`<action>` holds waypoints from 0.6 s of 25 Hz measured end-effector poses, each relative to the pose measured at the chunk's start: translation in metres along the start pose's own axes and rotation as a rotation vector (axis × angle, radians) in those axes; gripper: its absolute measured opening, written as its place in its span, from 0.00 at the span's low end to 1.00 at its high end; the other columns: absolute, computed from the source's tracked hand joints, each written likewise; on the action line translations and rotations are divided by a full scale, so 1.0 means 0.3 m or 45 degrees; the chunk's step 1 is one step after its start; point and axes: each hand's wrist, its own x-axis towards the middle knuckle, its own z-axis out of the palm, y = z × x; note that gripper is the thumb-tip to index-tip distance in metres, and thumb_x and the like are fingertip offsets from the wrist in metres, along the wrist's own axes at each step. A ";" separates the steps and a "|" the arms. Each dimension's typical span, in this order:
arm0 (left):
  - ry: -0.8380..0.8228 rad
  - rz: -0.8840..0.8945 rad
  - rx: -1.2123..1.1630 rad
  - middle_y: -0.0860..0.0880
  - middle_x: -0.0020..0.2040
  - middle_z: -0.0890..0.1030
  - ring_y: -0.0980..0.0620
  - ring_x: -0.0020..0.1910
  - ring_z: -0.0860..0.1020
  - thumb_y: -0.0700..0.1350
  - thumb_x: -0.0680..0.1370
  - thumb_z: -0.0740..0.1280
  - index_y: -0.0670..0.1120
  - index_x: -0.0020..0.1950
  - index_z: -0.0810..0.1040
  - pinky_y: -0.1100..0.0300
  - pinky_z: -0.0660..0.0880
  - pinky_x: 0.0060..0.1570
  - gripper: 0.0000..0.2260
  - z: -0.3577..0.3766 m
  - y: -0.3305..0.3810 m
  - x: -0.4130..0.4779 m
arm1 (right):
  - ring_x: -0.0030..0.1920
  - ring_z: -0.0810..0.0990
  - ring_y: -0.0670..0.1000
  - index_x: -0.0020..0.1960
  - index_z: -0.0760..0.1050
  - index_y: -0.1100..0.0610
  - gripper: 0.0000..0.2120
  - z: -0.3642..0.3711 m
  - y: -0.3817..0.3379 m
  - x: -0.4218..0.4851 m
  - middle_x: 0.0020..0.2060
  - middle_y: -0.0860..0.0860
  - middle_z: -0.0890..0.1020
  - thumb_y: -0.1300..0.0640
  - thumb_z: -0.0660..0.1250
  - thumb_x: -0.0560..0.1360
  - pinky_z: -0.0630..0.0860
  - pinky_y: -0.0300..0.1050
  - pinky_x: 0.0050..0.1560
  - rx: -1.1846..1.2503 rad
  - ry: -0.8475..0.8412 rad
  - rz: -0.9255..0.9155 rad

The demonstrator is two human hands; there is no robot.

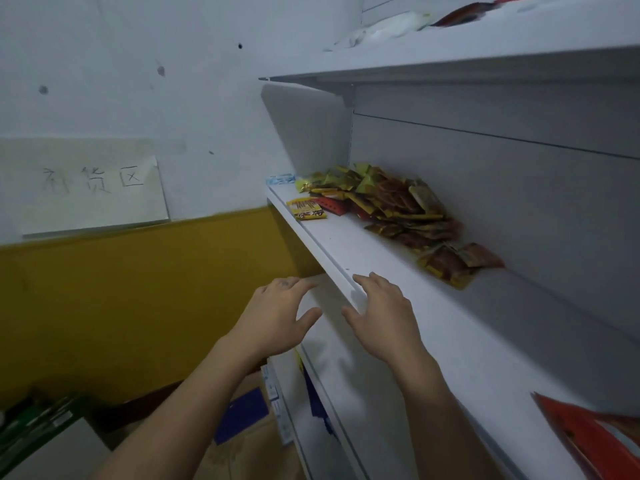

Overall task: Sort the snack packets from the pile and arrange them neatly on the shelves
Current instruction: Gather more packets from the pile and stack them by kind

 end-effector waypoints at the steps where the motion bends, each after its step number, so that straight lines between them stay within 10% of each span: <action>1: 0.009 0.011 -0.006 0.53 0.74 0.68 0.51 0.73 0.65 0.60 0.81 0.58 0.55 0.76 0.62 0.53 0.63 0.69 0.24 0.001 -0.033 0.052 | 0.75 0.60 0.52 0.77 0.60 0.49 0.28 0.009 -0.002 0.050 0.76 0.50 0.63 0.46 0.63 0.79 0.60 0.50 0.73 -0.002 0.008 0.002; 15: -0.029 0.317 -0.184 0.51 0.72 0.71 0.49 0.71 0.67 0.57 0.81 0.61 0.54 0.76 0.63 0.52 0.66 0.66 0.25 0.074 -0.563 0.972 | 0.74 0.59 0.54 0.76 0.61 0.48 0.28 0.222 -0.095 0.890 0.76 0.52 0.62 0.44 0.62 0.79 0.58 0.52 0.72 -0.345 0.043 0.273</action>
